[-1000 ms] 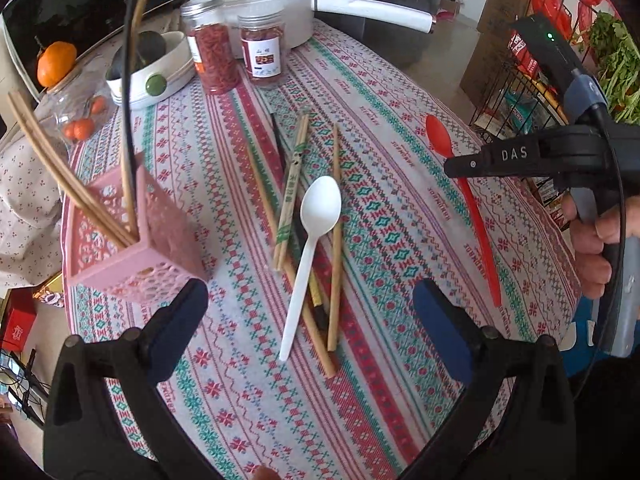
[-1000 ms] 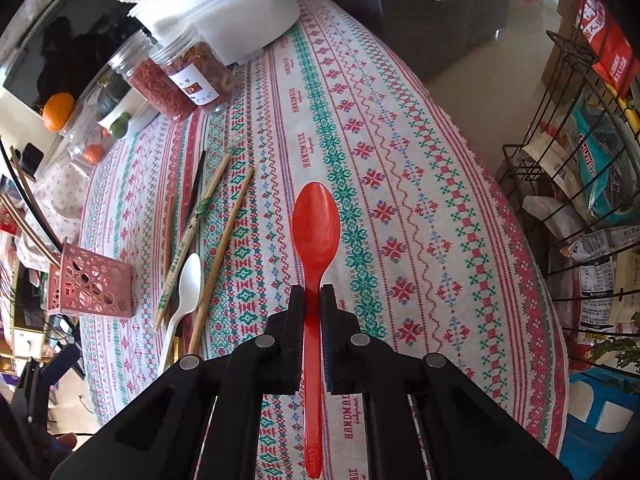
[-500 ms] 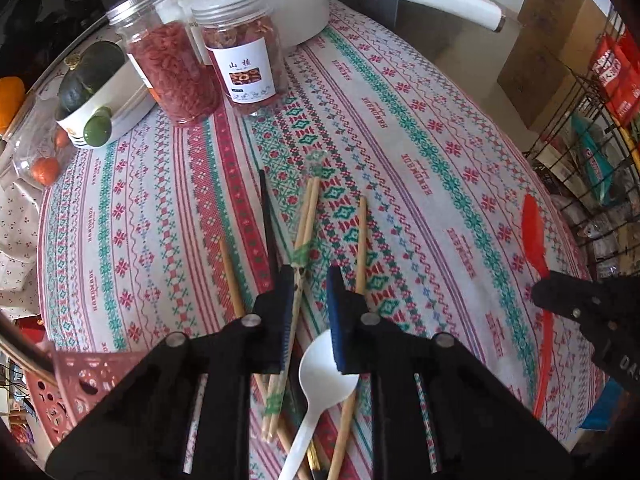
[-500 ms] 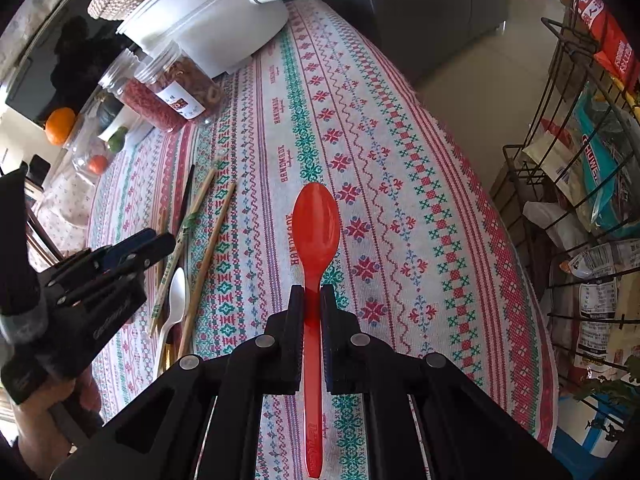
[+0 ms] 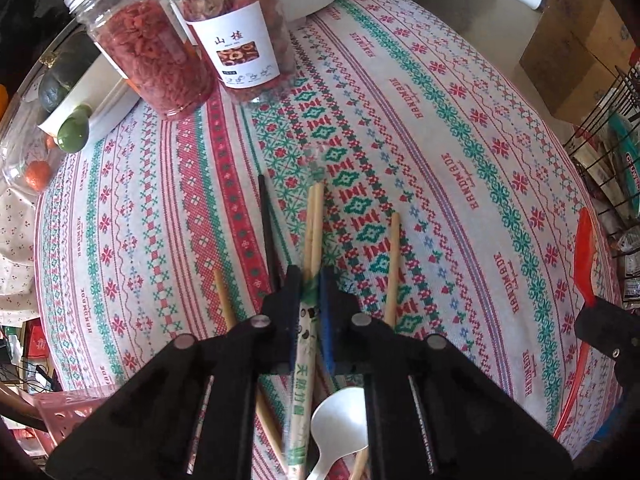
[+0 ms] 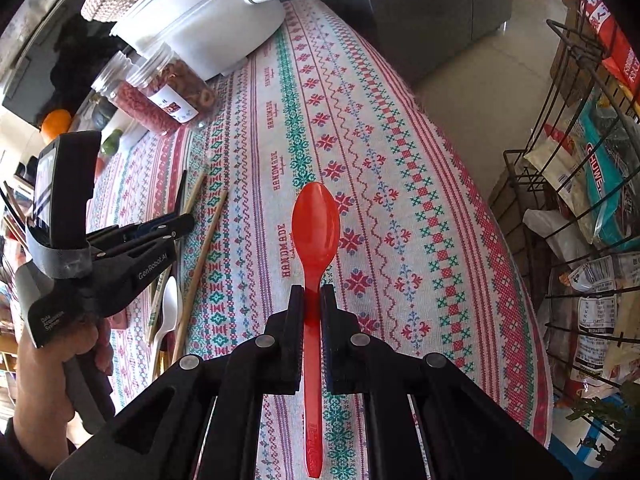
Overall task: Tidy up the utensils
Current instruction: 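Lift the red spoon with the right tool while the left tool grasps chopsticks, then carry the chopsticks with the left tool while the right tool carries the red spoon to the pink holder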
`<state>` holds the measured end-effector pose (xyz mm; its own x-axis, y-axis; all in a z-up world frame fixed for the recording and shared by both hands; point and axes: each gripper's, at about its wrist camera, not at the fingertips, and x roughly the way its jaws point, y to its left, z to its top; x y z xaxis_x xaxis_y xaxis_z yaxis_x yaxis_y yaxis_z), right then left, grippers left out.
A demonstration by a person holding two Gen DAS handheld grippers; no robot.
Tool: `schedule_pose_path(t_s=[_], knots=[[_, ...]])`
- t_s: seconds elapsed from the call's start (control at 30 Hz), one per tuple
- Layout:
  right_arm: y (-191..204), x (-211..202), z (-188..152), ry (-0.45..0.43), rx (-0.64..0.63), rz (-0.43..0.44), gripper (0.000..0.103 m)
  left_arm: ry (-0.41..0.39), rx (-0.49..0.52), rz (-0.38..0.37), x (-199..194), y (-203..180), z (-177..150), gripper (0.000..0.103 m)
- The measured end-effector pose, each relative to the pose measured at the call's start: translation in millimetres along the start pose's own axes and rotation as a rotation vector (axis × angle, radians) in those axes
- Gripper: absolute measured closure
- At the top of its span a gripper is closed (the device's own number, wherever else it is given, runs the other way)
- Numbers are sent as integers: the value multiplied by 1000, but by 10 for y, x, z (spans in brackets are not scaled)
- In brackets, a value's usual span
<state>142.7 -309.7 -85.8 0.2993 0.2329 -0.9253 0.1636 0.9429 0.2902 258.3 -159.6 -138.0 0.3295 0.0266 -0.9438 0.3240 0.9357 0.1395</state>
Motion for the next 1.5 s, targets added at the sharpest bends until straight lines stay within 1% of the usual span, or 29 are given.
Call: schedule_pose_path(t_s=[0.03, 0.1, 0.27, 0.4, 0.5, 0.63, 0.77, 0.87, 0.93, 1.03, 1.13, 1.2, 1.27, 1.3, 1.4, 1.5], knots=[[11, 5, 2, -1, -1, -1, 96, -11, 18, 11, 16, -58, 35, 97], [44, -5, -4, -5, -3, -1, 96, -43, 43, 15, -73, -119, -40, 97], [158, -108, -70, -34, -6, 4, 96, -136, 52, -35, -450, -135, -304, 97], [286, -182, -132, -53, -8, 13, 96, -223, 40, -79, -838, 33, -573, 97], [399, -255, -175, -71, -9, 32, 96, -291, 13, -103, -1094, 161, -804, 97], [591, -367, -228, -107, -33, 36, 96, -386, -35, -96, -1384, 375, -1072, 97], [781, -445, -264, -142, -53, 54, 96, -486, -104, -124, -1631, 683, -1263, 97], [931, -498, -288, -169, -62, 73, 96, -626, -158, -132, -1918, 918, -1369, 97], [1034, -510, -292, -182, -70, 84, 96, -723, -192, -117, -2042, 1060, -1438, 97], [1199, -515, -304, -197, -84, 92, 96, -855, -245, -88, -2115, 1248, -1534, 97], [1333, -492, -303, -204, -91, 101, 96, -973, -270, -46, -2114, 1361, -1592, 97], [1398, -478, -312, -207, -93, 105, 96, -1031, -274, -18, -2093, 1391, -1592, 97], [1454, -461, -321, -206, -95, 108, 96, -1060, -273, 12, -2021, 1393, -1532, 97], [1473, -452, -328, -206, -96, 109, 96, -1063, -277, 14, -1995, 1412, -1503, 97], [1522, -439, -349, -205, -98, 114, 96, -1058, -296, 36, -1869, 1479, -1404, 97], [1556, -433, -364, -214, -104, 109, 96, -1034, -328, 54, -1715, 1568, -1344, 97]])
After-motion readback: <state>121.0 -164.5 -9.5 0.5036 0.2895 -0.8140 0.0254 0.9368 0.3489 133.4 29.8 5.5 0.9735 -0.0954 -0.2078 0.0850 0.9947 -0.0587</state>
